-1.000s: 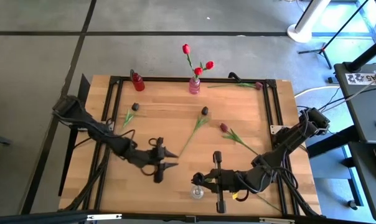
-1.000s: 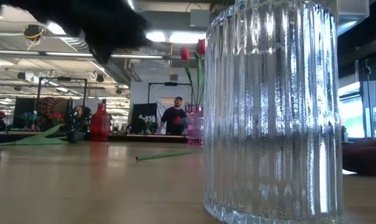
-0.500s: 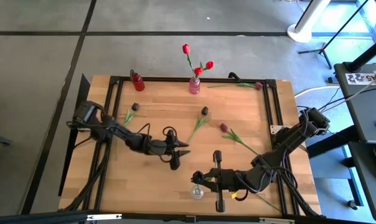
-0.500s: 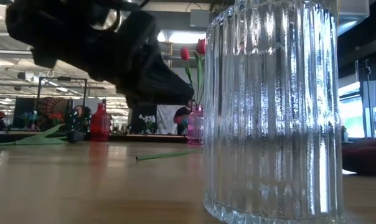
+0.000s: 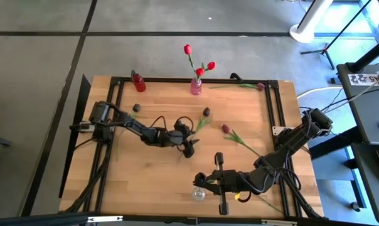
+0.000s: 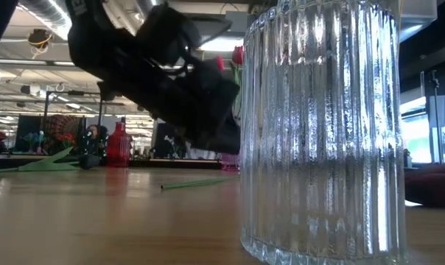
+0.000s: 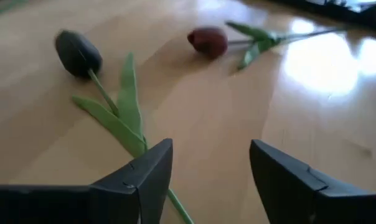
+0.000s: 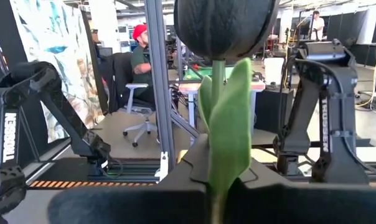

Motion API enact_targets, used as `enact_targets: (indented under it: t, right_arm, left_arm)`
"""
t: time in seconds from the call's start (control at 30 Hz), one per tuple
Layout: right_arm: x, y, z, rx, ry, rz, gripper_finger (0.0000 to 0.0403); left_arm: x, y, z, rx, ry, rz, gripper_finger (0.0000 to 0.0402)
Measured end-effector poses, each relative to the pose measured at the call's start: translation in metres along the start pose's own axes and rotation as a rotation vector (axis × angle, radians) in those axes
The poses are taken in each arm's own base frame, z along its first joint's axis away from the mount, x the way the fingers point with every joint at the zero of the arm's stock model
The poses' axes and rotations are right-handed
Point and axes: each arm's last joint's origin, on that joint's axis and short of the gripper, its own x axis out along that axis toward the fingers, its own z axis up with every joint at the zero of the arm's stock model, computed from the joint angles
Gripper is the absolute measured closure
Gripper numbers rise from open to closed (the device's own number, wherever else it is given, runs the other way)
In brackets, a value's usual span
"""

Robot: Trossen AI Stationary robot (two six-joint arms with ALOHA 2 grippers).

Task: Sort flowers into vase by color
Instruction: Put the bottom black flower into the transparent flower vase, then put the right black flower into the transparent flower vase

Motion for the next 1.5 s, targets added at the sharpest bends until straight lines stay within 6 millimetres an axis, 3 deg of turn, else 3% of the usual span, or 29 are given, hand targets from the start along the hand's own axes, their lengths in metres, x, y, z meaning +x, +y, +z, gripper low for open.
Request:
enact_targets:
  t: [0.33,0.6,0.73,1.0,1.13,1.27,1.5]
  right_arm:
    - [0.001,0.002,-0.004,-0.009,0.012,0.009,0.0394]
    - [0.003,0.002,-0.021,-0.082,0.122,-0.002,0.0378]
    - [0.003,0.002,-0.022,-0.093,0.133,-0.006,0.0331]
    - [0.001,0.001,-0.016,-0.139,0.109,0.000,0.0224]
    - [-0.007,-0.003,0.004,-0.128,0.055,0.019,0.0190]
    - [-0.014,-0.007,0.017,-0.144,0.026,0.055,0.0172]
    - [-0.018,-0.009,0.024,-0.171,0.017,0.075,0.0153]
  left_arm:
    - [0.028,0.005,-0.021,-0.033,0.024,0.102,0.0193]
    - [0.029,0.011,-0.025,-0.016,0.003,0.246,0.0203]
    - [0.029,0.014,-0.027,-0.040,0.010,0.283,0.0247]
    - [0.024,0.008,-0.030,0.012,-0.006,0.327,0.0391]
    - [0.012,-0.004,-0.020,0.018,-0.019,0.282,0.0398]
    - [-0.016,-0.019,0.011,0.010,-0.114,0.219,0.0400]
    - [-0.077,-0.013,0.051,0.004,-0.259,0.215,0.0401]
